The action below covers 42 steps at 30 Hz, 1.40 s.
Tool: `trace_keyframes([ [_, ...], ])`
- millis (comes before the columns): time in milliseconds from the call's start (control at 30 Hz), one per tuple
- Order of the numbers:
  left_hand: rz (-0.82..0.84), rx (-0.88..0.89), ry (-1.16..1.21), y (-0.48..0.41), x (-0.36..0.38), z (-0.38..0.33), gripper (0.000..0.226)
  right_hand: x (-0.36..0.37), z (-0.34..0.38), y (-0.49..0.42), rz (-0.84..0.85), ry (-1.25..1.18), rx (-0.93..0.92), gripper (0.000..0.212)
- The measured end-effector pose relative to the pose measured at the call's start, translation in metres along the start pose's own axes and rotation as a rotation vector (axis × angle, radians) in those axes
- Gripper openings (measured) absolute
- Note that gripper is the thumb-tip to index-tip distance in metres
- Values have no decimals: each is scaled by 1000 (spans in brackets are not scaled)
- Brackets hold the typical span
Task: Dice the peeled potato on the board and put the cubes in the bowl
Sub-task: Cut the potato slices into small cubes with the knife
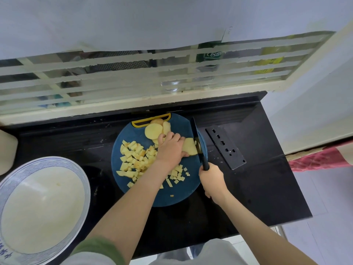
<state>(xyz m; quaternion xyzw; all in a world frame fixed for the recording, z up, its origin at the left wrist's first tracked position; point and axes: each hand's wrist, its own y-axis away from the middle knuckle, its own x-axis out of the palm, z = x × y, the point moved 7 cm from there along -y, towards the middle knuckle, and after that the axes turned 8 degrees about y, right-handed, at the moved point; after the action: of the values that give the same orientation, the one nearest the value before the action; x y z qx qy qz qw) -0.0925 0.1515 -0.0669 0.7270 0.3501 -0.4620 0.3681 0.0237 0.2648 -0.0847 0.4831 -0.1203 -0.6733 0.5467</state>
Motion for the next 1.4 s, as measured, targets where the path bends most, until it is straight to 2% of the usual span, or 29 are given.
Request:
trace_keyframes([
  [233,-10,-39,59,2,1,1,49,2,7,7,3,-31,-6,19],
  [500,-29,-28,57,-1,0,2,41,10,6,4,-24,134,7,15],
  [633,-32,-14,53,0,2,2,41,13,6,-1,-20,152,34,22],
  [767,-44,-26,66,1,2,3,41,13,12,-4,-36,91,7,16],
  [900,-33,-42,62,1,0,2,45,12,14,1,-58,-4,-22,23],
  [1400,-51,-80,19,-2,-5,3,44,15,11,8,-11,24,-6,19],
])
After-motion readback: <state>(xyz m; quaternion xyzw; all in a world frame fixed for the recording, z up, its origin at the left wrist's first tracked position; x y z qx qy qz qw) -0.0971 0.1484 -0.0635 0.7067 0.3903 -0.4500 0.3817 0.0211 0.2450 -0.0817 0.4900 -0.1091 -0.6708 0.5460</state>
